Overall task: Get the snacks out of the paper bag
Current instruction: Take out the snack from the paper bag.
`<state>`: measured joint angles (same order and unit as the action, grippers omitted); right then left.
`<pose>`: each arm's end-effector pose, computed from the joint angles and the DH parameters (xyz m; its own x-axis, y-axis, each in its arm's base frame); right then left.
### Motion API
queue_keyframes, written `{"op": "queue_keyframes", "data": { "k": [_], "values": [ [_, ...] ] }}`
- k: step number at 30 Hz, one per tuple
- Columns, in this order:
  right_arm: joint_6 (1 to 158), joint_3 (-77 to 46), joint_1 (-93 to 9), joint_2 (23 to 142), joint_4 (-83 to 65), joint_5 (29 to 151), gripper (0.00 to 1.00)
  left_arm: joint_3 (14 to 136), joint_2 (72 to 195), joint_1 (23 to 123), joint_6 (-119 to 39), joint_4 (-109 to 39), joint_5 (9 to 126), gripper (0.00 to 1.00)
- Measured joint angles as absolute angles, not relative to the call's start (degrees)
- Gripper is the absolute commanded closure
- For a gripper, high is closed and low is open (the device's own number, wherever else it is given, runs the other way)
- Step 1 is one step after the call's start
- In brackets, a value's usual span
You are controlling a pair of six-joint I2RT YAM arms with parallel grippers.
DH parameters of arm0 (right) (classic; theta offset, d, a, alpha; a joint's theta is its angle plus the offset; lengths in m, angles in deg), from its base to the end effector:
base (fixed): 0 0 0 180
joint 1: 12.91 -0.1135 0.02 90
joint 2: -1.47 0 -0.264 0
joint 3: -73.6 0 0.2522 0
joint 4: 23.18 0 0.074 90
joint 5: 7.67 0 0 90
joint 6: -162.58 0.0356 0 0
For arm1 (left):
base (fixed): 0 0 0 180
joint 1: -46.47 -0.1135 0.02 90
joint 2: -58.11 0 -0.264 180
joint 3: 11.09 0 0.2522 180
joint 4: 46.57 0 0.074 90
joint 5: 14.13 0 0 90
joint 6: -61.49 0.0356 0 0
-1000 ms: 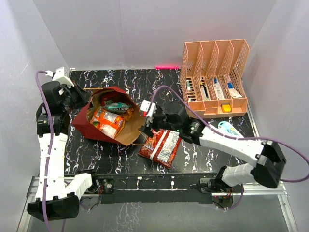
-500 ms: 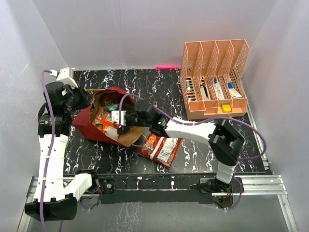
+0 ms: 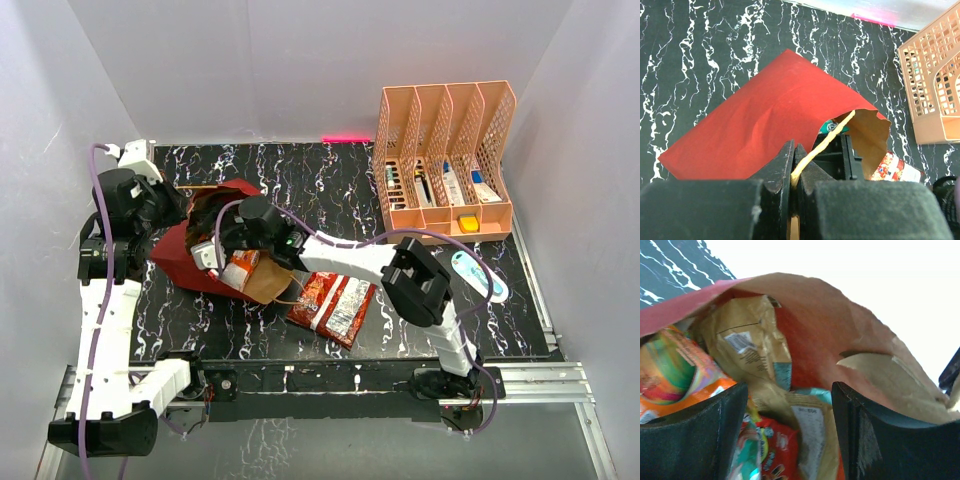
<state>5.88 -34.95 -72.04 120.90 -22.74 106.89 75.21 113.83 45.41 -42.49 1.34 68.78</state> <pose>0.2447 0.4382 0.2749 0.8692 -0.1740 -0.4628 -0.4840 -0.1085 -0.8683 0.1928 -0.0008 0.4274 -0.3130 -0.2456 -0.9174 0.0246 0.9636 -0.2663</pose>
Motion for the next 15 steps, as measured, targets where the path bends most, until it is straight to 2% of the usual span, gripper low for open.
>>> {"op": "queue_keyframes", "data": {
  "k": [10,13,15],
  "values": [
    [-9.0,-48.9,-71.3,130.6,-13.7,104.5,0.28,75.9,113.9,46.2,-41.9,2.0,70.1,1.00],
    [-13.4,-50.6,-70.9,132.1,-11.7,104.1,0.29,75.9,113.9,46.3,-42.0,2.0,70.1,1.00],
    [-16.2,-51.9,-70.9,133.1,-11.0,103.6,0.34,75.9,113.9,46.3,-42.0,2.0,70.1,1.00]
  ]
}}
